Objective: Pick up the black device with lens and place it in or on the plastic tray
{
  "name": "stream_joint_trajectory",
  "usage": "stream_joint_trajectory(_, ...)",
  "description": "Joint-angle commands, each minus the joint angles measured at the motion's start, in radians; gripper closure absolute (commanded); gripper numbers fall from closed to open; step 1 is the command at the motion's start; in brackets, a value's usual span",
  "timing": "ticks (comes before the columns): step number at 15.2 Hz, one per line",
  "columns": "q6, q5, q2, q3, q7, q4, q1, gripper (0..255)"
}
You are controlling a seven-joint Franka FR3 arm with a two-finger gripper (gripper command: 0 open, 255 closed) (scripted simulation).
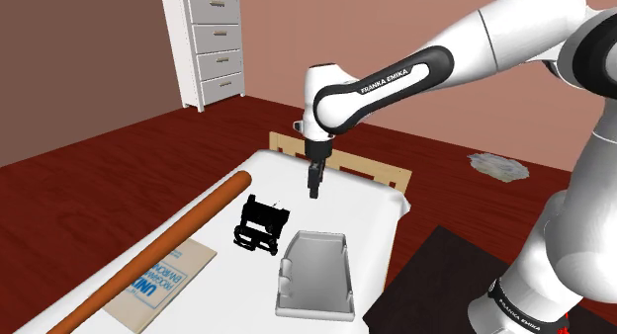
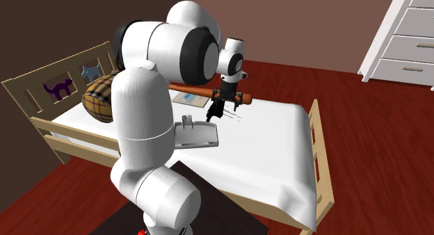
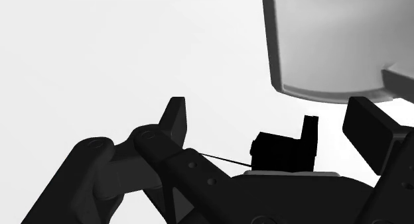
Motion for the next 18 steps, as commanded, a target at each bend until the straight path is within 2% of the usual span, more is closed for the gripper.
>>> stream_joint_trajectory(1,0.013,0.000,0.071,0.013,-0.014,0.060,0.014,0)
stream_joint_trajectory(8,0.024,-0.013,0.286,0.050,-0.059,0.264,0.058,0)
stream_joint_trajectory(15,0.110,-0.019,0.333,0.048,-0.056,0.225,0.067,0)
stream_joint_trajectory(18,0.110,-0.019,0.333,0.048,-0.056,0.225,0.067,0)
